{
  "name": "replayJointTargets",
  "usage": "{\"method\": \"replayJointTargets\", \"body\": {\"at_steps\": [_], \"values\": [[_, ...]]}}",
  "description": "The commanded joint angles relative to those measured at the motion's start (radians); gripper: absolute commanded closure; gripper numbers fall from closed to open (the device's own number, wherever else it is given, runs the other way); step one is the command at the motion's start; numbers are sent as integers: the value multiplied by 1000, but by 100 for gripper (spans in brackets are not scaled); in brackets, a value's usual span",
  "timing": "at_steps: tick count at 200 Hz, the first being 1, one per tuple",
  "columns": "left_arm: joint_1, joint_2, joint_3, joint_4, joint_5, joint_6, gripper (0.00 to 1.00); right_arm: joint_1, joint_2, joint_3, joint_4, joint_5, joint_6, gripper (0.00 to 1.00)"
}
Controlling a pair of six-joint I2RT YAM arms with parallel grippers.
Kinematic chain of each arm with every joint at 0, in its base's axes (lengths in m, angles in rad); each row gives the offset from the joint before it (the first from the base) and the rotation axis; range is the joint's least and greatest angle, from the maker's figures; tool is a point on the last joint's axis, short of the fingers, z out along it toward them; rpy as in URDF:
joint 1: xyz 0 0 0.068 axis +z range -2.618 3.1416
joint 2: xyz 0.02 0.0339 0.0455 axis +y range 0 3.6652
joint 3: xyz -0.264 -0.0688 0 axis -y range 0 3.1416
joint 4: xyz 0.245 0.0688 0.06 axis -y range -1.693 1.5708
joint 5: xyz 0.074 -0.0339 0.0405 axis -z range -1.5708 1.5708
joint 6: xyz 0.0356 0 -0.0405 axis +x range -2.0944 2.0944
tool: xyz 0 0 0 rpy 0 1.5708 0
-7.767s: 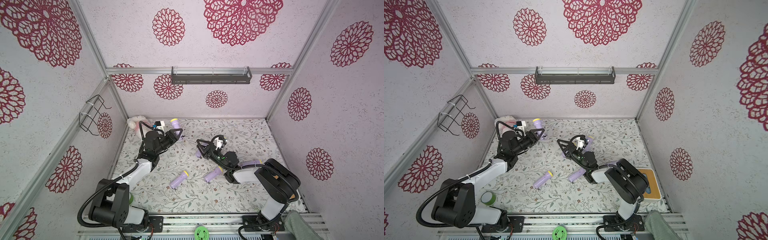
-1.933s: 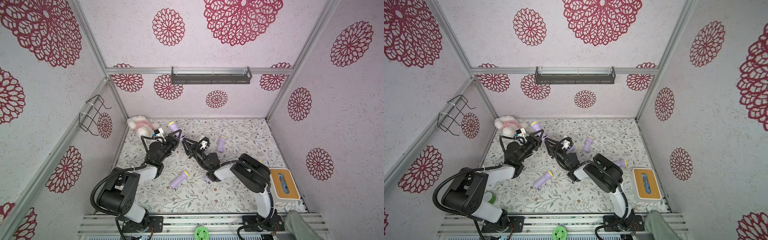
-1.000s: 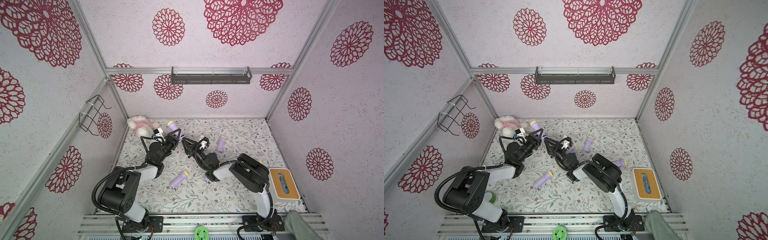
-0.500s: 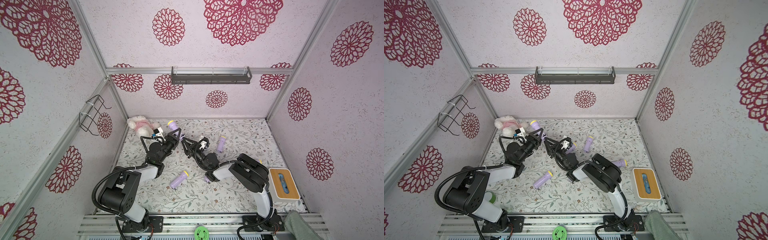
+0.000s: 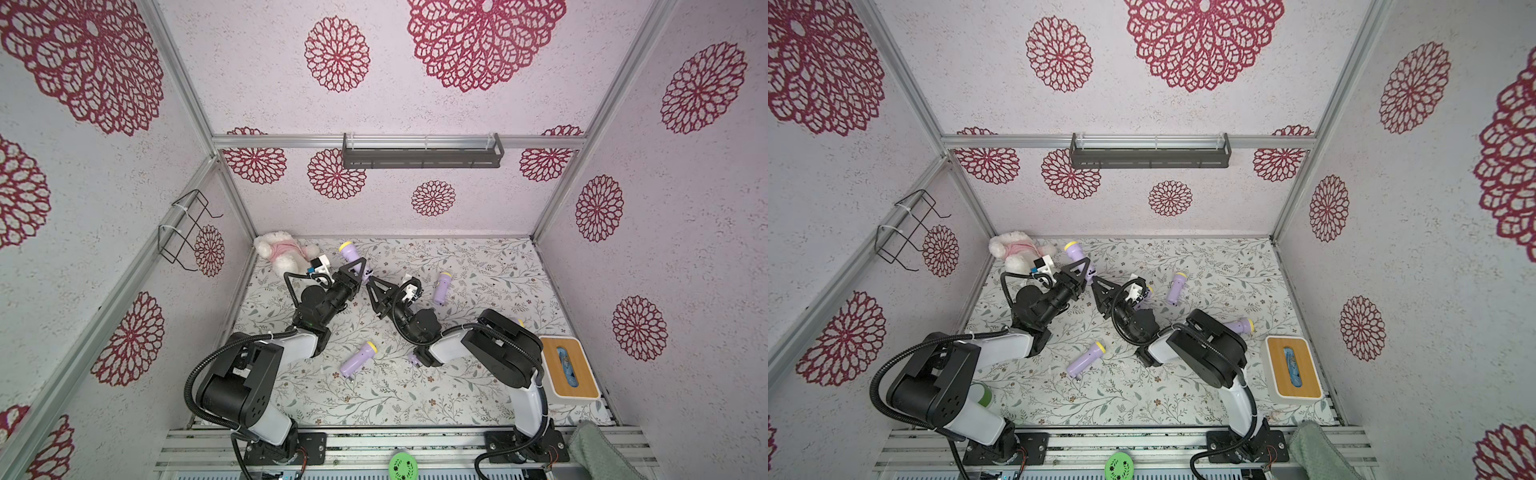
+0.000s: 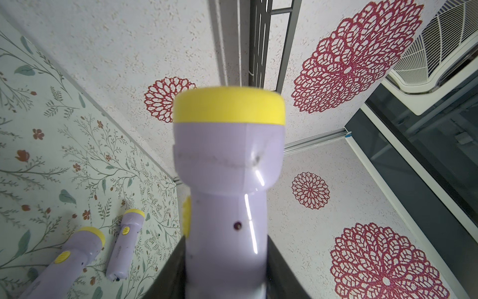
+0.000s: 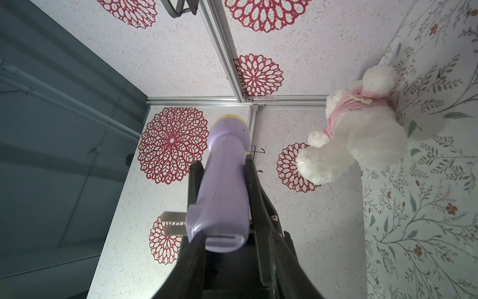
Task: Close the plug at the bottom of the flashlight
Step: Close the plug of the flashlight.
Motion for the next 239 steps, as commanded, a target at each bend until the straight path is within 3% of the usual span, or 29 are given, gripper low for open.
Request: {"method": "replayJointTargets", "body": {"at_steps": [1, 90, 239], "values": [[-21, -15, -4, 13, 52, 3, 100, 6, -58, 18, 93, 29, -19, 58], [-21, -12, -13, 21, 39, -13, 100, 21, -71, 17, 94, 54, -33, 57], [-43, -4, -13, 44, 50, -19, 100, 30, -39, 49, 92, 68, -22, 67]]}}
